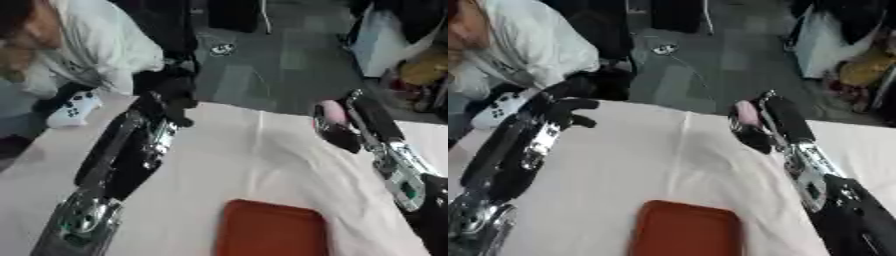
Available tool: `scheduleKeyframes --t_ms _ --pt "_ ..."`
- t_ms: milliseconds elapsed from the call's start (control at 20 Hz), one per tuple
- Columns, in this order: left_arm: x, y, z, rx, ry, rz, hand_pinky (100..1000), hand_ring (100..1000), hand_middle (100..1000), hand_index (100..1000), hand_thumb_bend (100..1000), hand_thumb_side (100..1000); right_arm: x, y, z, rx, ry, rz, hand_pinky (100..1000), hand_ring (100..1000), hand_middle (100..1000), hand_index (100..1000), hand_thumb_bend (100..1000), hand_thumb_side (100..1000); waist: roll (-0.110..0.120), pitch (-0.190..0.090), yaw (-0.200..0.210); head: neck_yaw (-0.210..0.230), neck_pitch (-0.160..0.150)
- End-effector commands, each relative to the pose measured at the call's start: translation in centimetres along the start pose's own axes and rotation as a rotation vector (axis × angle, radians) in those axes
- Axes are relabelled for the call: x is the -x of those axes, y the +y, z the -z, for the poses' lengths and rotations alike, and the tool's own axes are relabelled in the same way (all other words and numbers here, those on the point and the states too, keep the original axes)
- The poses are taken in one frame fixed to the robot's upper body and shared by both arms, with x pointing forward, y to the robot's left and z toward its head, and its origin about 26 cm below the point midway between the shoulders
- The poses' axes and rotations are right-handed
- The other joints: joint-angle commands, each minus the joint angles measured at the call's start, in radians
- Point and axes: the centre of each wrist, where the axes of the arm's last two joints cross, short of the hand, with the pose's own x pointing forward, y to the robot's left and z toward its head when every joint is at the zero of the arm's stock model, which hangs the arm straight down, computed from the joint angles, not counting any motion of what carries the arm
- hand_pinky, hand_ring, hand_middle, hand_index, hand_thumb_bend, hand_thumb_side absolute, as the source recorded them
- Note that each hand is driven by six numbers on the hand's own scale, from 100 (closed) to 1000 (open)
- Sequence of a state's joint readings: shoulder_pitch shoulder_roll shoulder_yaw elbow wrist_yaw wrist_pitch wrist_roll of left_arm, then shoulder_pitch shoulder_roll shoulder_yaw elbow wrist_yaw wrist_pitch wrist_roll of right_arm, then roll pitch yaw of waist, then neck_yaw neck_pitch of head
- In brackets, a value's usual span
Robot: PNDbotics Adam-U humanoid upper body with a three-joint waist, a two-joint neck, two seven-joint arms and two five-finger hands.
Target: Pick up objects on the table and place them in the box.
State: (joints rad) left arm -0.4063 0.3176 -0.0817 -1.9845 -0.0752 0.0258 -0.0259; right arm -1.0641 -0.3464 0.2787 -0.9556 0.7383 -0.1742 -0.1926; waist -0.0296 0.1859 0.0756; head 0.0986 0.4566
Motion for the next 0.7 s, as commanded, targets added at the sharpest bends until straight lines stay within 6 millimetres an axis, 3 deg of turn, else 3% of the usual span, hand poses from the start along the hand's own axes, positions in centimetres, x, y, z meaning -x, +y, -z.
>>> scheduleKeyframes --t_ms 50,500,700 --pt "-0.6 0.6 0.2 0.001 -0.018 0.028 688 760 837 912 100 756 -1.1 -2.9 0.2 0.017 -0.080 0.023 100 100 100 344 100 665 0.001 -0.026 -0.002 0.009 0.008" --pt "-0.4 0.8 0.0 -0.001 -0.008 0.039 690 761 838 913 100 754 -4.4 -4.3 -1.2 0.003 -0.190 0.109 100 100 100 345 100 681 0.002 -0.043 -0.013 0.004 0.078" --pt "-0.4 0.9 -0.1 -0.007 -0.002 0.043 691 762 838 913 100 753 -5.2 -4.4 -1.7 -0.018 -0.229 0.114 100 100 100 345 100 686 0.001 -0.052 -0.018 0.004 0.094"
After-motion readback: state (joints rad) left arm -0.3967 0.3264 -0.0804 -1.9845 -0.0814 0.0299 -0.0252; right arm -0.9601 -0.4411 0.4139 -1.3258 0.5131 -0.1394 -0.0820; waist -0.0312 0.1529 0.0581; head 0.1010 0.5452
